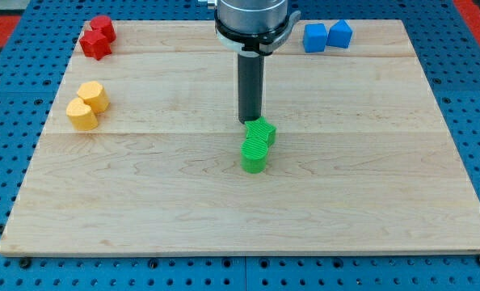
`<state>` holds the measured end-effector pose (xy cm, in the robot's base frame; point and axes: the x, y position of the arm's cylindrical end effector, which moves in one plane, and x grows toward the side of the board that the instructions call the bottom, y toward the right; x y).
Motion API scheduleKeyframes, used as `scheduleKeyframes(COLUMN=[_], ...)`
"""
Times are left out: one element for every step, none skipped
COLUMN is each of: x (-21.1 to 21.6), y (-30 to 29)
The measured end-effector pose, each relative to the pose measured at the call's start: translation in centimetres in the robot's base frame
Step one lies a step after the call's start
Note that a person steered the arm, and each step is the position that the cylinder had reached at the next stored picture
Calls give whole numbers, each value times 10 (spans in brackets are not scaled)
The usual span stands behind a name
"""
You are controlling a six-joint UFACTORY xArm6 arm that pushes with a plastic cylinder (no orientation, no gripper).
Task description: Move the green blocks towards the bottom center of the board
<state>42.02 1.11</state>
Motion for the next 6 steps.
scheduleKeyframes(x=[0,39,80,75,80,81], y=[52,50,9,-16,-16,-15])
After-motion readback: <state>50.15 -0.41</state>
